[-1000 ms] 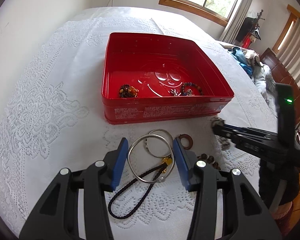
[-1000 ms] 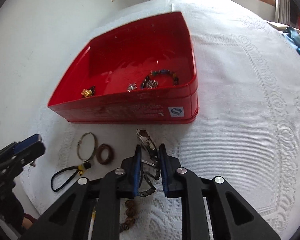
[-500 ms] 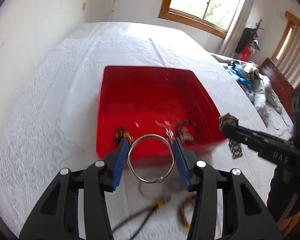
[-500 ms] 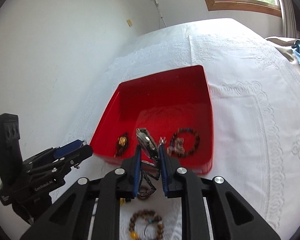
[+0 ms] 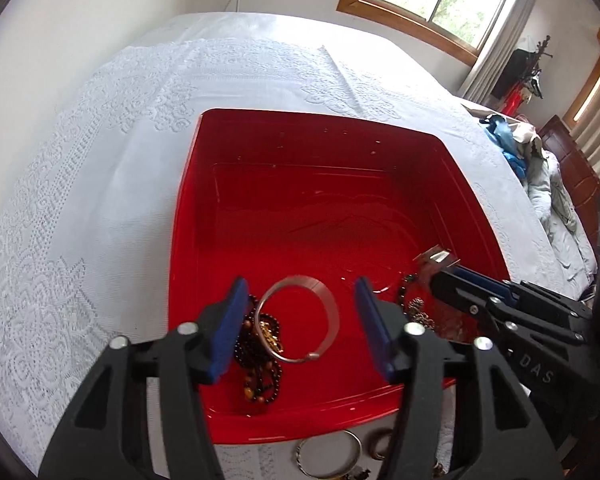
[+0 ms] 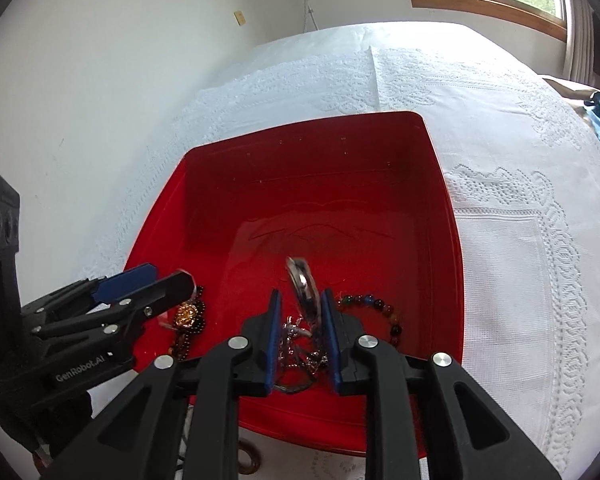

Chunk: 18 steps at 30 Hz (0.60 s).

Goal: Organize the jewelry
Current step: 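Open both tools to drop the bangle and watch into the red box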

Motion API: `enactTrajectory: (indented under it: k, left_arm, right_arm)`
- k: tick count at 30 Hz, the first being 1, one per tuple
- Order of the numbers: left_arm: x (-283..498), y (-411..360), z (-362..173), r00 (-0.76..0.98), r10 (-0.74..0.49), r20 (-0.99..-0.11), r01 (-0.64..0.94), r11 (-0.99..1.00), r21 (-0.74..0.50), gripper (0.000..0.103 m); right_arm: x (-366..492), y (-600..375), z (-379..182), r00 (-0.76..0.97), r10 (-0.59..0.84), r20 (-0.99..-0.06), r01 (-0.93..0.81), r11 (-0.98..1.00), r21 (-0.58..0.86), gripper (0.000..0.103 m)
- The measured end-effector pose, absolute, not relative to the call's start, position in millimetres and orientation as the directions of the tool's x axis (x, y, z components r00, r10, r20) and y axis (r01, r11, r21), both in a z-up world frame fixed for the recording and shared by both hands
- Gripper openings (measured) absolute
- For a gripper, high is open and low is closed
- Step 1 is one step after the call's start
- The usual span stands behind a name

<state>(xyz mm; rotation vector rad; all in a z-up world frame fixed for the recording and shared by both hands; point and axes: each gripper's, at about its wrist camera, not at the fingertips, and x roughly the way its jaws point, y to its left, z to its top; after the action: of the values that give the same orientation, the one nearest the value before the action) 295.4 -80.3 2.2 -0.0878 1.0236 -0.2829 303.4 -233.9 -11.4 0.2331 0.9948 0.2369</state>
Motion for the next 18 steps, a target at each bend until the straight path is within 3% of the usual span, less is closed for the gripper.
enactTrajectory:
  k: [18]
  left_arm:
    - [180.0, -37.7, 35.1, 0.572, -0.286, -0.768, 0.208, 0.957, -0.201, 0.060]
  right_arm:
    - [205.7, -261.2, 10.2, 0.574, 0.386, -0.722, -0.134, 0.914, 0.382, 0.021]
